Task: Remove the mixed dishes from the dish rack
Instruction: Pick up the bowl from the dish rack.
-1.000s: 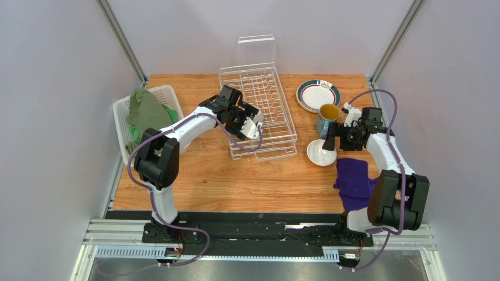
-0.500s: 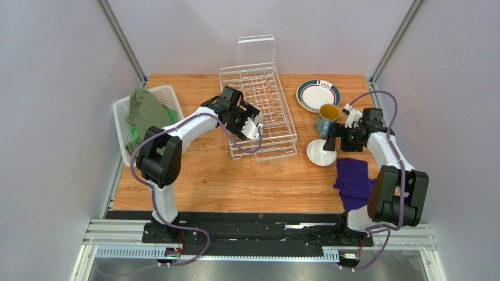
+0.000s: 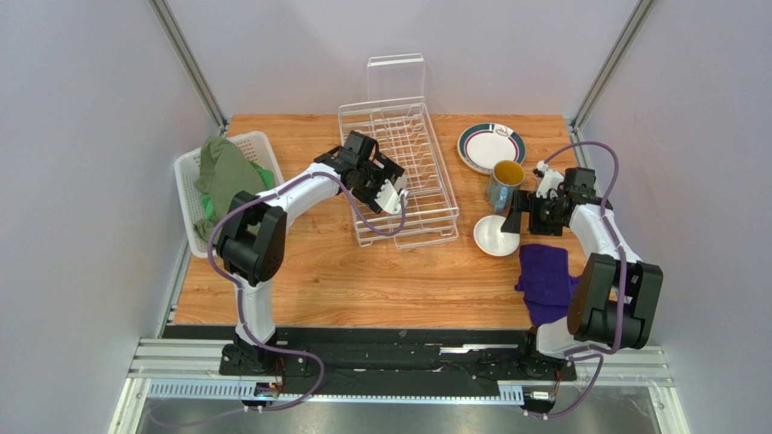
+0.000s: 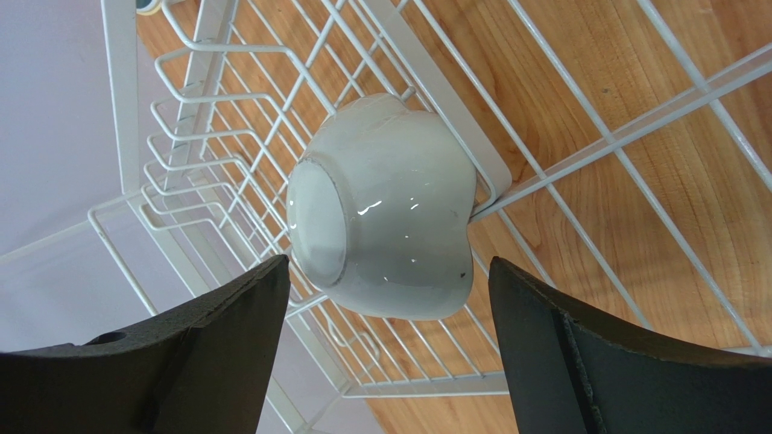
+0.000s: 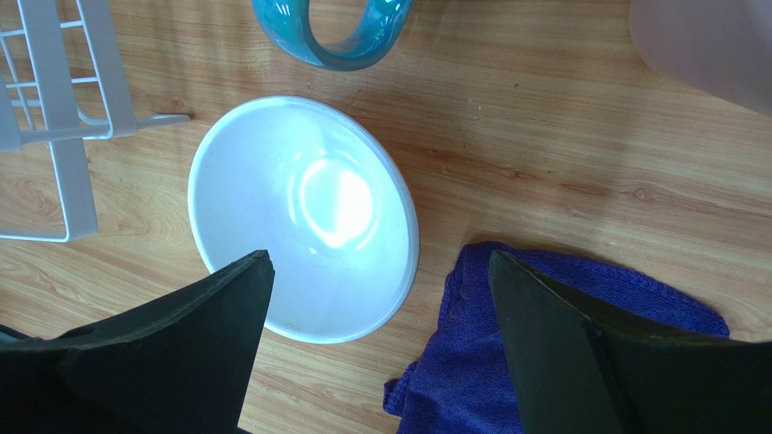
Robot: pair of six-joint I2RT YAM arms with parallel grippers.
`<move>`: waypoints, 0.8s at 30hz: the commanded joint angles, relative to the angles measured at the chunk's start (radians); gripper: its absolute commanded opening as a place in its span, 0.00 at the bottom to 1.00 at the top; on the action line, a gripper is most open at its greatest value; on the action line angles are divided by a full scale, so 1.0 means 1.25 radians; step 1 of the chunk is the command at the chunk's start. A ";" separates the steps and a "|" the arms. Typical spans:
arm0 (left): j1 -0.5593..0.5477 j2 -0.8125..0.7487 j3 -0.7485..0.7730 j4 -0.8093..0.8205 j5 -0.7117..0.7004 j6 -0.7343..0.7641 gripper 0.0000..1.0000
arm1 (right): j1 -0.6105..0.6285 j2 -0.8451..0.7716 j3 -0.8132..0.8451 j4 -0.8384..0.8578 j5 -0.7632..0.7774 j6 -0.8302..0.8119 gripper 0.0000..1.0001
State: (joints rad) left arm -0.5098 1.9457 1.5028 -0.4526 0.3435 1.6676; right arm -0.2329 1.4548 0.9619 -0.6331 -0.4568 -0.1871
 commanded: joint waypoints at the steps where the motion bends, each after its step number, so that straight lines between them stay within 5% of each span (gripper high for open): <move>1: 0.003 0.015 0.030 0.009 0.043 0.031 0.88 | -0.008 0.013 0.018 0.008 -0.021 0.005 0.93; 24: -0.012 0.000 0.027 0.052 0.020 -0.017 0.47 | -0.010 0.029 0.022 -0.002 -0.035 -0.002 0.92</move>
State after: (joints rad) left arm -0.5232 1.9602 1.5082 -0.4339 0.3473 1.6730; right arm -0.2394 1.4815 0.9619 -0.6399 -0.4751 -0.1875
